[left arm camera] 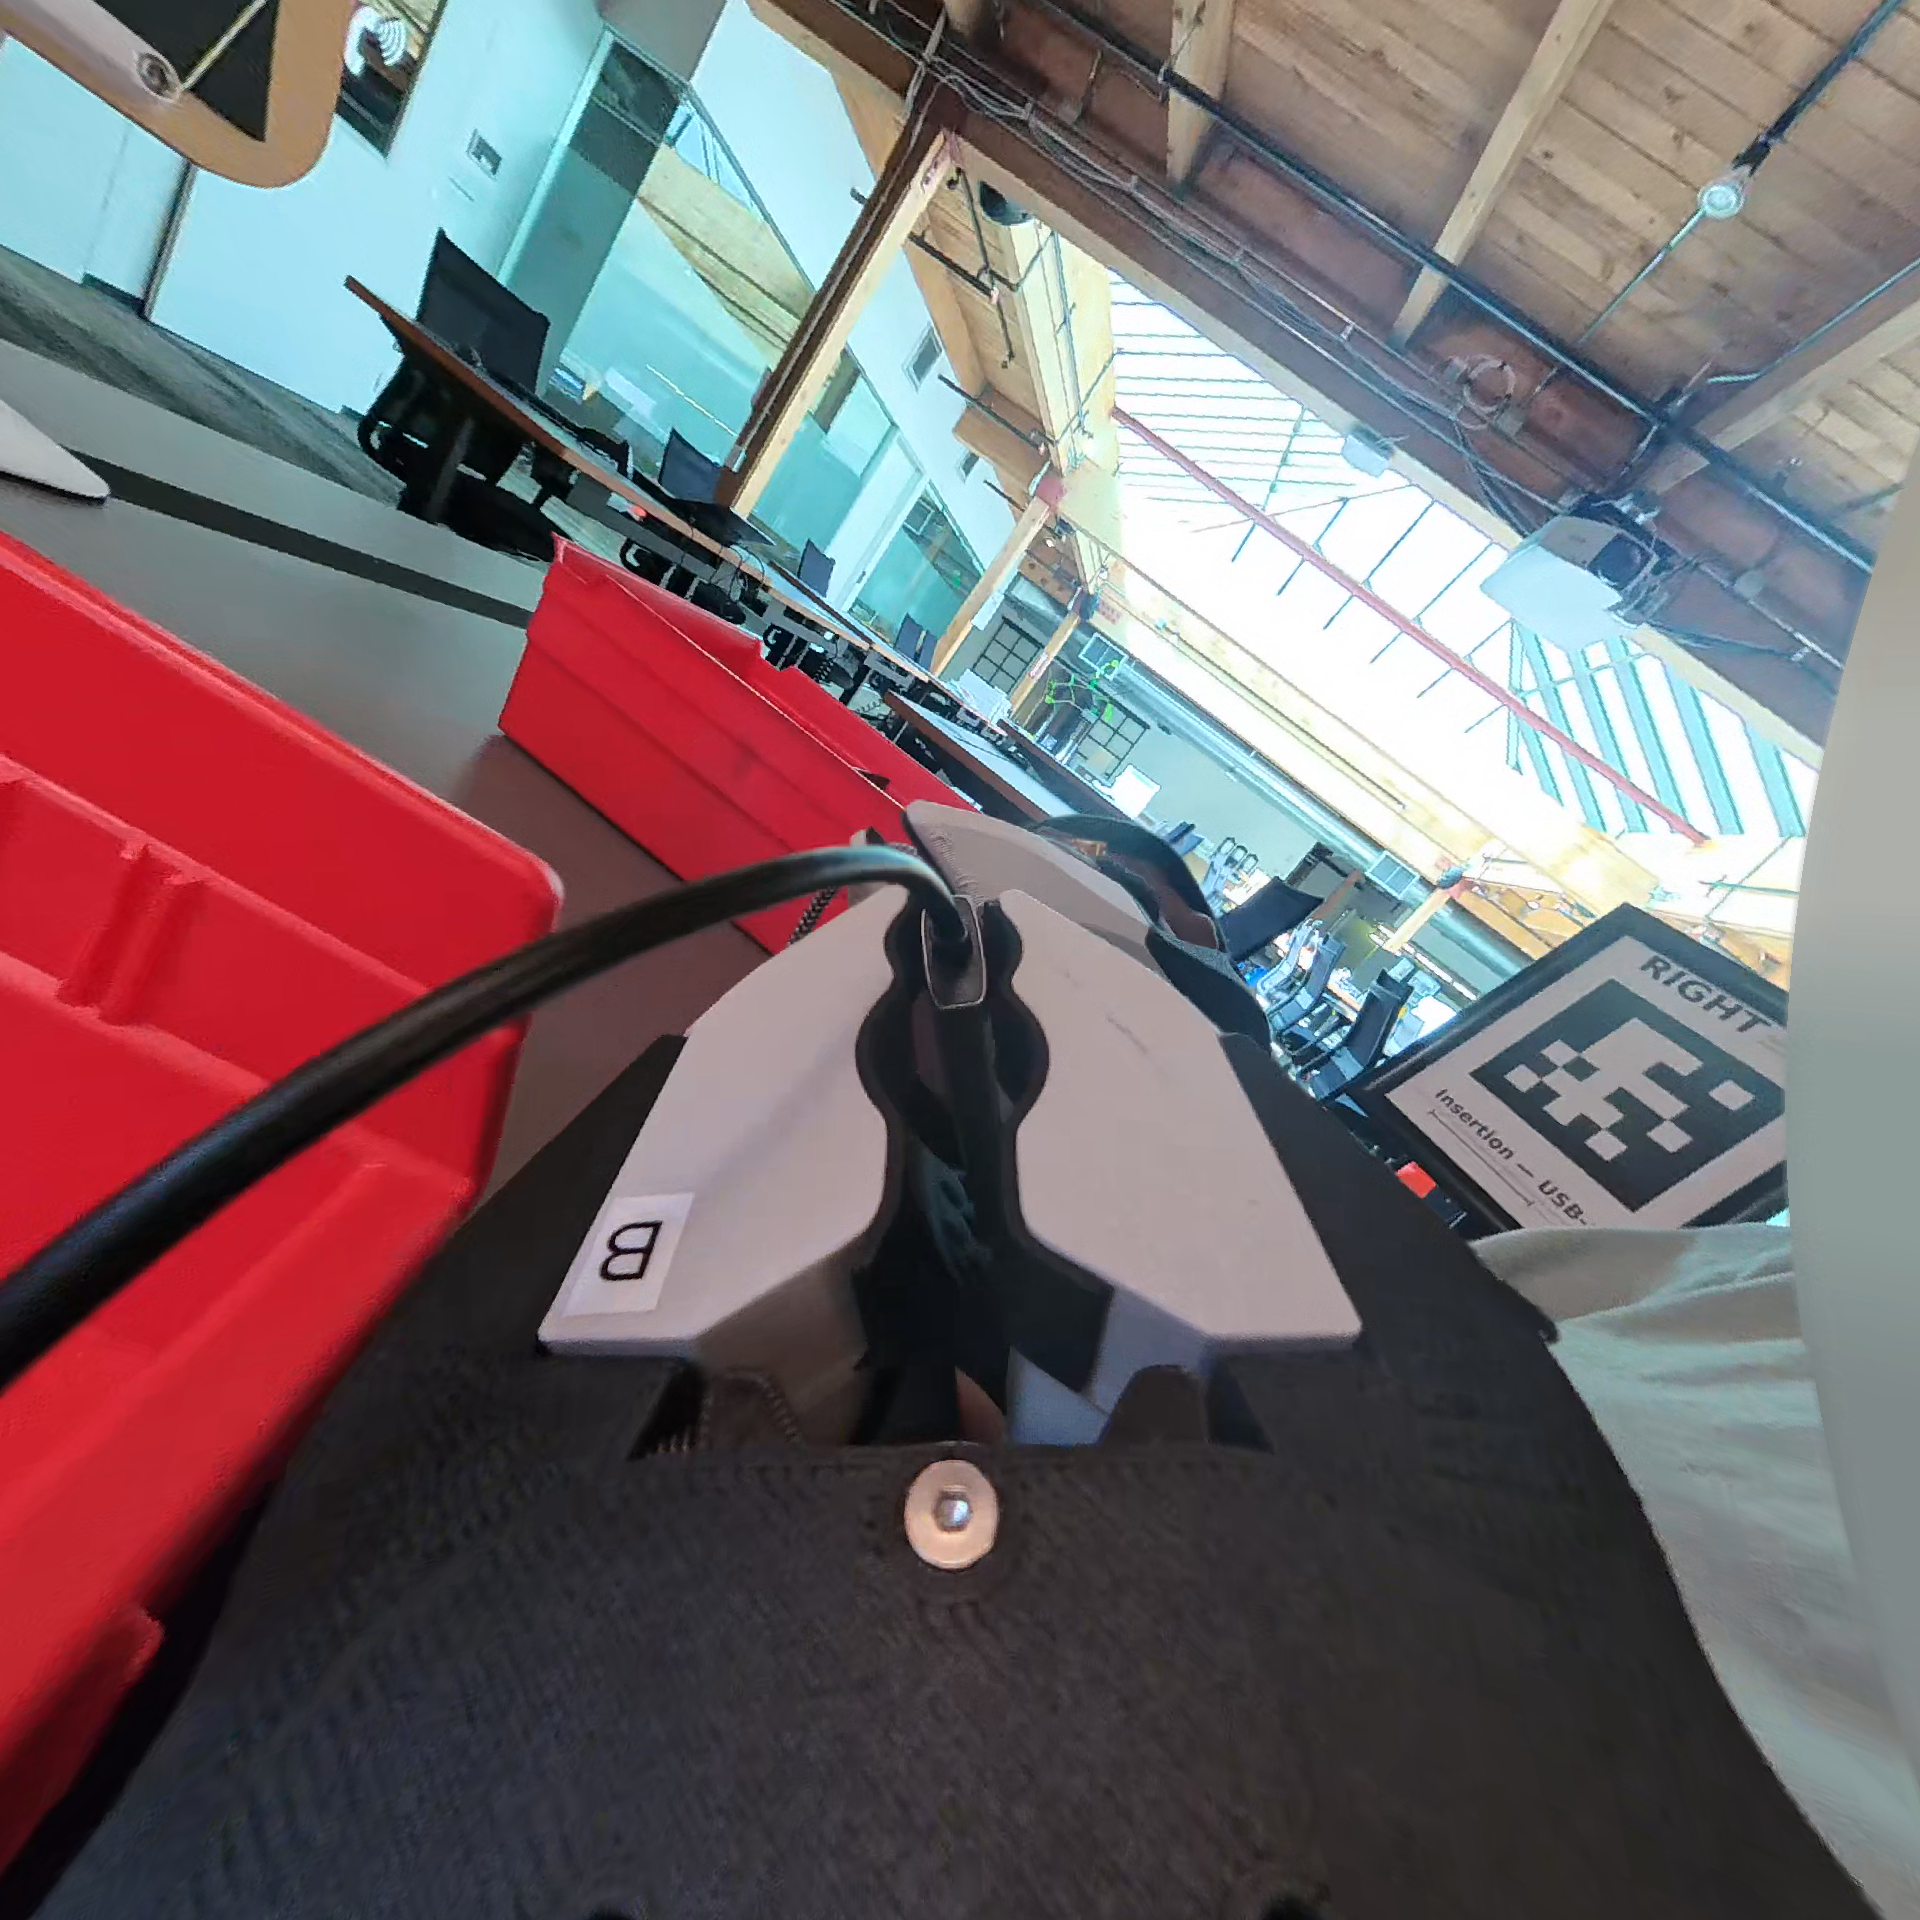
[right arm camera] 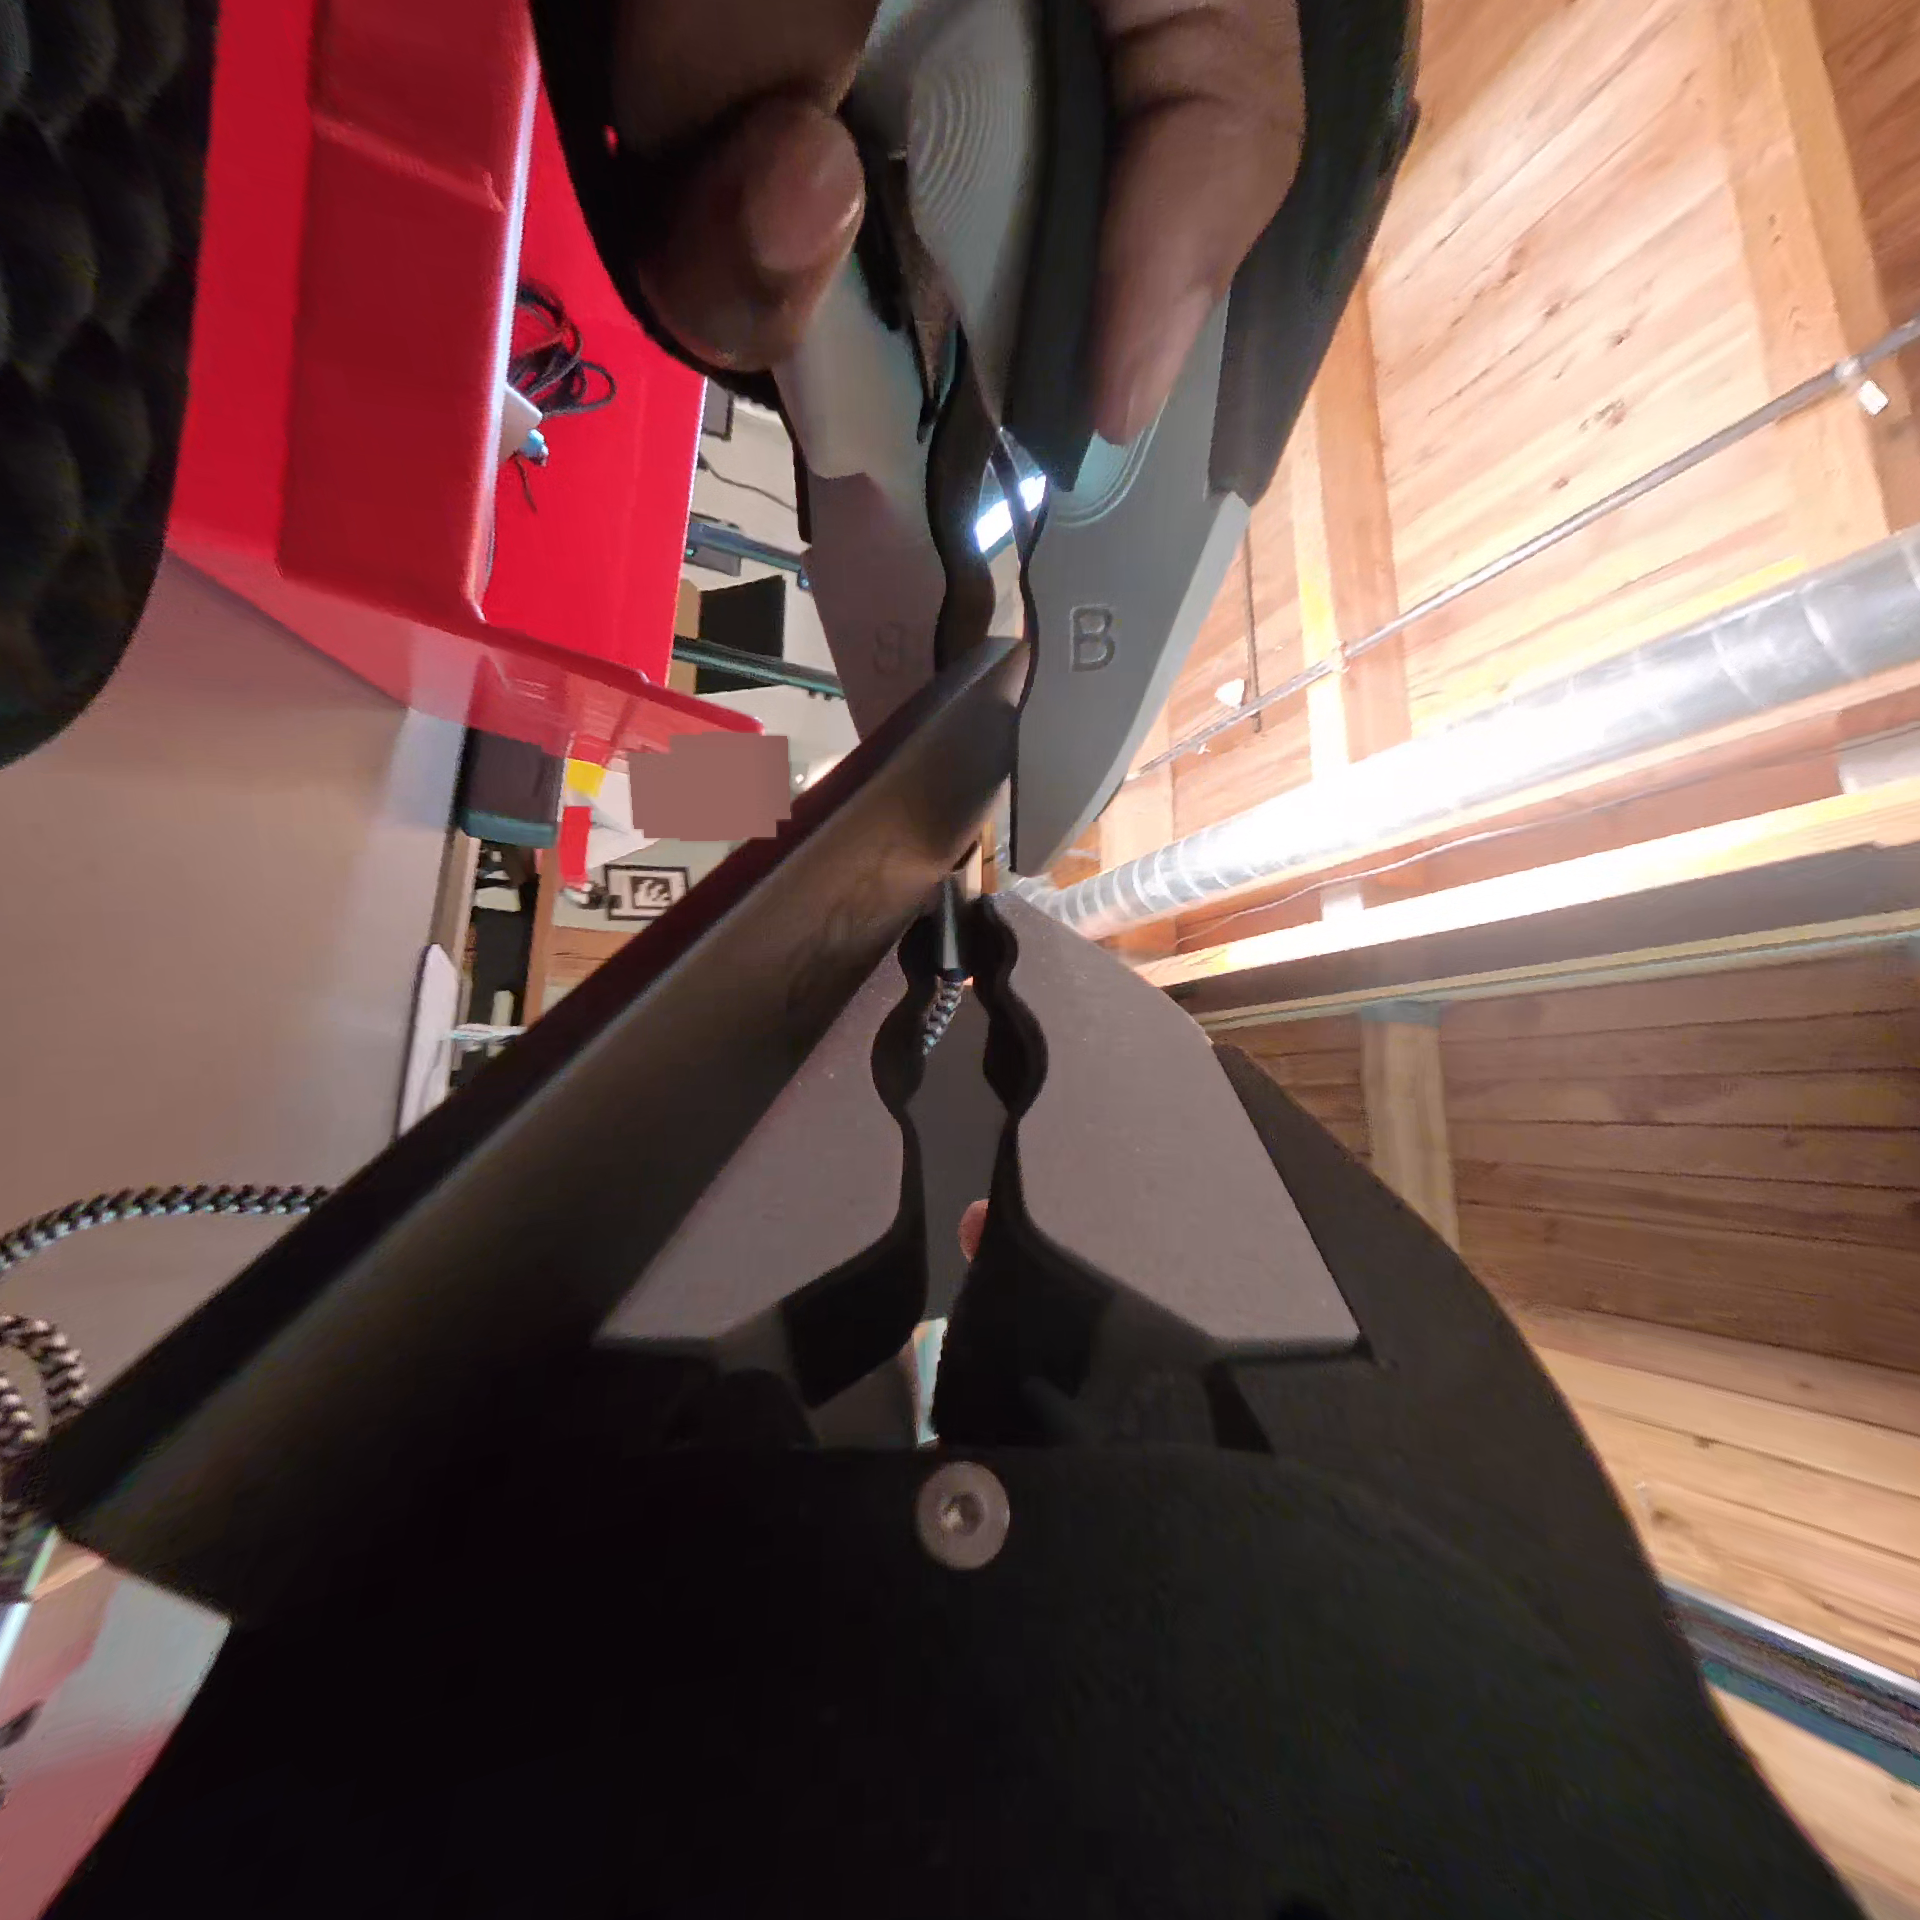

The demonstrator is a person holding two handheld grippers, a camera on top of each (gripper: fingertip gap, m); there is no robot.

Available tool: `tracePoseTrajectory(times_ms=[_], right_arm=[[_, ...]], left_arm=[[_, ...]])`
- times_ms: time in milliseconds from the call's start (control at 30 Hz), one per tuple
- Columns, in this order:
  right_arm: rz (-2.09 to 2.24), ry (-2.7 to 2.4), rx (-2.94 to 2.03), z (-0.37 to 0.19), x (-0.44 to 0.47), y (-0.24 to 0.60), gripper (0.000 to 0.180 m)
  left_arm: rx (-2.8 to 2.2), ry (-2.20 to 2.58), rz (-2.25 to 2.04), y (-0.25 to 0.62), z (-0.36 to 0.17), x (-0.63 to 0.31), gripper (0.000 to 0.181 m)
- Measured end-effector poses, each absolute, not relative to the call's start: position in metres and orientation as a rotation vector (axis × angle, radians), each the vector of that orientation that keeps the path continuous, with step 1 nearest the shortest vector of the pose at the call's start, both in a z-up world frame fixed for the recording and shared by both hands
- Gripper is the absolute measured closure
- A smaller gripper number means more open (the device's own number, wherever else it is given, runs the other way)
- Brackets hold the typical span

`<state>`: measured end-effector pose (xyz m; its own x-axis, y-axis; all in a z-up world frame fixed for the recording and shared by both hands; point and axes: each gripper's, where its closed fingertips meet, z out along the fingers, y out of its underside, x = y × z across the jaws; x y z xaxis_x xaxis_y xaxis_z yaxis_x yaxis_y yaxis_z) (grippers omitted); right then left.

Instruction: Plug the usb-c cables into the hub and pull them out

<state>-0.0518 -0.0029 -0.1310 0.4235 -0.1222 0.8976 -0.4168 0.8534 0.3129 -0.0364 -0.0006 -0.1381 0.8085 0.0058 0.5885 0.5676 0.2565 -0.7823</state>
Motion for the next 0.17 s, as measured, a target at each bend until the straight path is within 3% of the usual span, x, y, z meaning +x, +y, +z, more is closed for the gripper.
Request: tracePoseTrajectory(times_ms=[33,167], right_arm=[[0.203,-1.155,0.525,-0.1325,-0.0543,-0.0021,0.173],[0.236,-1.199,0.492,-0.135,-0.059,-0.0023,0.173]], left_arm=[[-1.252,-0.552,-0.431,-0.0001,-0.1386,-0.0386,0.17],[-1.219,-0.57,-0.441,-0.0024,-0.1381,-0.0412,0.169]])
